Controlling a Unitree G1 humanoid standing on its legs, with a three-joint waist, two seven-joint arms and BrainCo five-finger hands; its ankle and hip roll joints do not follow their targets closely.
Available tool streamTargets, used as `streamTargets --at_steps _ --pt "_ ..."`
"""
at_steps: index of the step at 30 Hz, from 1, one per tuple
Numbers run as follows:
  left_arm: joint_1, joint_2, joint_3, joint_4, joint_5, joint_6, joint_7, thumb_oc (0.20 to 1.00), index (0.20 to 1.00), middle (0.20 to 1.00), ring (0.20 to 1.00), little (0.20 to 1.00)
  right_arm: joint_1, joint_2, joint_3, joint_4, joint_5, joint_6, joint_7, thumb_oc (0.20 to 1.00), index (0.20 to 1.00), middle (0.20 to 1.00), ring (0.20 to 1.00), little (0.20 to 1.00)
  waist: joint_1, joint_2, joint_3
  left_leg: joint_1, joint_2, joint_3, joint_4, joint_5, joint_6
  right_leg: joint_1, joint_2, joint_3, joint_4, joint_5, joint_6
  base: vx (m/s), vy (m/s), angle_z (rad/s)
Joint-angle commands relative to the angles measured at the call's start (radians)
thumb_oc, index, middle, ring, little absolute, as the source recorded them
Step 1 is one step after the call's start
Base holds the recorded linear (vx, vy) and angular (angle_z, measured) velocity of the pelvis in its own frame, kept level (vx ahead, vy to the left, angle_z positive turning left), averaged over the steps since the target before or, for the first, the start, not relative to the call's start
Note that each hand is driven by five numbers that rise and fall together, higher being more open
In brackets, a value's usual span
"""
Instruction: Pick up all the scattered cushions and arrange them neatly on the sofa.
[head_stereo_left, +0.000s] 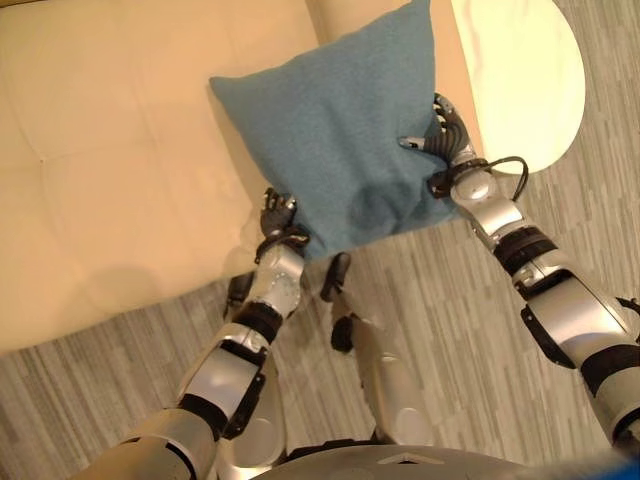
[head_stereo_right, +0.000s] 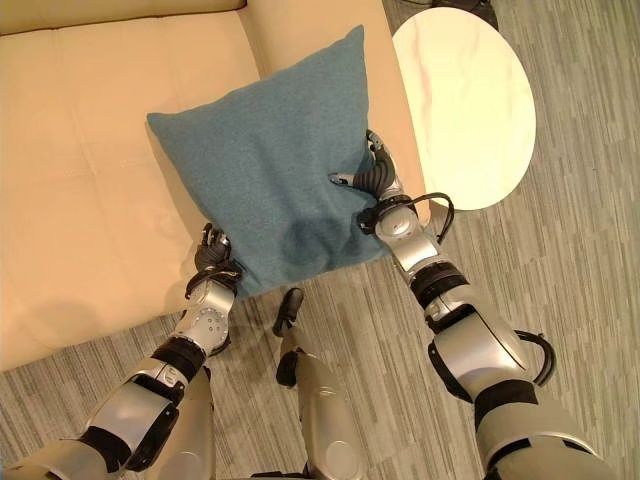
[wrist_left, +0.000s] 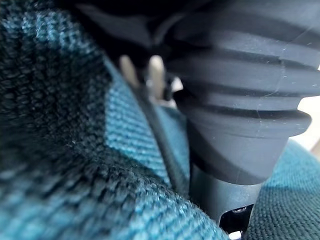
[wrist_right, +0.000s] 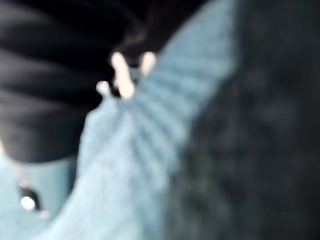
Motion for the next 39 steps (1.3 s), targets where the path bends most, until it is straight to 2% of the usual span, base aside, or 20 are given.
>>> streamTargets --at_steps 1,2,3,12,13,18,20,21,22,23,28,32,34,36,39 --pt "-0.172 -0.181 -0.105 -0.095 -0.004 0.001 -0.120 0.533 0.533 0.533 0.533 0.533 -0.066 0.110 0.054 -0.037 -0.009 -0.035 0.020 0.881 0.881 0.881 0.881 0.881 0.018 -0.064 0.070 0.013 0.018 0.045 -0.027 0.031 0.030 0.034 0.008 0.054 0.043 -0.034 0.084 0.00 0.000 0.00" --pt "-0.172 -0.194 -0.101 -0.091 -0.029 -0.007 -0.122 0.200 0.200 0.200 0.200 0.200 -0.067 0.120 0.059 -0.031 -0.004 -0.038 0.020 0.529 0.529 0.529 0.529 0.529 0.021 -0.063 0.072 0.015 0.019 0.046 -0.031 0.033 0.029 0.033 0.008 0.054 0.045 -0.034 0.085 0.00 0.000 0.00" --pt "-0.173 -0.196 -0.100 -0.090 -0.030 -0.008 -0.115 0.200 0.200 0.200 0.200 0.200 -0.067 0.121 0.058 -0.030 0.004 -0.039 0.021 0.200 0.200 0.200 0.200 0.200 0.023 -0.063 0.074 0.017 0.018 0.047 -0.033 0.034 0.028 0.034 0.008 0.054 0.046 -0.034 0.084 0.00 0.000 0.00" --pt "-0.170 -0.177 -0.070 -0.085 -0.041 -0.018 -0.112 0.200 0.200 0.200 0.200 0.200 -0.037 0.133 0.039 -0.044 0.068 -0.061 0.033 0.200 0.200 0.200 0.200 0.200 0.031 -0.045 0.075 0.043 0.020 0.047 -0.045 0.040 0.027 0.046 0.003 0.052 0.061 -0.046 0.081 0.00 0.000 0.00" --pt "-0.164 -0.157 -0.053 -0.113 -0.045 -0.028 -0.113 0.200 0.200 0.200 0.200 0.200 -0.016 0.134 0.025 -0.061 0.083 -0.068 0.035 0.200 0.200 0.200 0.200 0.200 0.036 -0.032 0.064 0.057 0.020 0.049 -0.050 0.039 0.027 0.057 0.001 0.052 0.066 -0.052 0.081 0.00 0.000 0.00" --pt "-0.149 -0.142 -0.044 -0.147 -0.033 -0.034 -0.108 0.200 0.200 0.200 0.200 0.200 0.023 0.136 0.002 -0.085 0.095 -0.076 0.037 0.200 0.200 0.200 0.200 0.200 0.042 -0.009 0.053 0.077 0.019 0.047 -0.055 0.039 0.028 0.067 -0.006 0.050 0.087 -0.064 0.080 0.00 0.000 0.00" --pt "-0.101 -0.129 -0.040 -0.216 -0.021 -0.040 -0.112 0.200 0.200 0.200 0.200 0.200 0.097 0.129 -0.037 -0.194 0.090 -0.087 0.035 0.200 0.200 0.200 0.200 0.200 0.049 0.025 0.032 0.114 0.015 0.042 -0.062 0.037 0.031 0.091 -0.015 0.048 0.129 -0.094 0.074 0.00 0.000 0.00" --pt "-0.100 -0.130 -0.041 -0.216 -0.021 -0.040 -0.112 0.200 0.200 0.200 0.200 0.200 0.098 0.129 -0.037 -0.195 0.090 -0.086 0.034 0.200 0.200 0.200 0.200 0.200 0.049 0.025 0.032 0.115 0.015 0.042 -0.063 0.037 0.031 0.092 -0.015 0.048 0.130 -0.094 0.074 0.03 0.002 0.03" --pt "-0.065 -0.127 -0.042 -0.253 -0.019 -0.045 -0.117 0.200 0.200 0.200 0.200 0.200 0.147 0.124 -0.054 -0.251 0.079 -0.093 0.037 0.200 0.200 0.200 0.200 0.200 0.053 0.045 0.019 0.138 0.014 0.037 -0.067 0.035 0.032 0.108 -0.020 0.046 0.150 -0.113 0.071 0.00 0.000 0.00" --pt "-0.064 -0.127 -0.043 -0.254 -0.019 -0.045 -0.117 0.200 0.200 0.200 0.200 0.200 0.149 0.124 -0.055 -0.252 0.079 -0.092 0.037 0.200 0.200 0.200 0.200 0.200 0.053 0.045 0.019 0.139 0.014 0.037 -0.068 0.035 0.032 0.109 -0.020 0.046 0.150 -0.113 0.071 0.03 0.006 0.03" --pt "0.043 -0.116 -0.054 -0.356 -0.011 -0.047 -0.135 0.200 0.200 0.200 0.200 0.200 0.303 0.124 -0.110 -0.403 0.054 -0.118 0.047 0.200 0.200 0.200 0.200 0.200 0.066 0.101 -0.010 0.204 0.005 0.013 -0.074 0.038 0.032 0.171 -0.031 0.020 0.203 -0.171 0.058 0.03 -0.021 0.13" --pt "0.121 -0.099 -0.062 -0.424 0.004 -0.039 -0.153 0.200 0.200 0.200 0.200 0.200 0.404 0.121 -0.139 -0.482 0.018 -0.131 0.051 0.200 0.200 0.200 0.200 0.200 0.078 0.138 -0.043 0.233 -0.003 -0.015 -0.081 0.056 0.021 0.237 -0.032 -0.016 0.197 -0.193 0.047 0.01 -0.066 0.34" --pt "0.149 -0.098 -0.071 -0.475 0.008 -0.039 -0.163 0.200 0.200 0.200 0.200 0.200 0.455 0.114 -0.147 -0.538 -0.003 -0.138 0.051 0.200 0.200 0.200 0.200 0.200 0.077 0.156 -0.061 0.233 -0.007 -0.017 -0.095 0.083 0.013 0.274 -0.028 -0.048 0.166 -0.188 0.044 -0.03 -0.077 0.46" --pt "0.174 -0.106 -0.078 -0.497 0.013 -0.035 -0.173 0.200 0.200 0.200 0.200 0.200 0.505 0.108 -0.171 -0.575 -0.016 -0.143 0.047 0.200 0.200 0.200 0.200 0.200 0.064 0.173 -0.077 0.218 -0.006 0.023 -0.095 0.103 0.013 0.297 -0.033 -0.080 0.133 -0.188 0.044 -0.06 -0.030 0.54" --pt "0.229 -0.111 -0.087 -0.538 0.018 -0.026 -0.199 0.200 0.200 0.200 0.200 0.200 0.573 0.114 -0.182 -0.631 -0.028 -0.152 0.052 0.200 0.200 0.200 0.200 0.200 0.025 0.194 -0.115 0.228 0.015 0.210 -0.097 0.104 0.043 0.342 -0.036 -0.123 0.060 -0.165 0.048 -0.02 0.017 0.87"
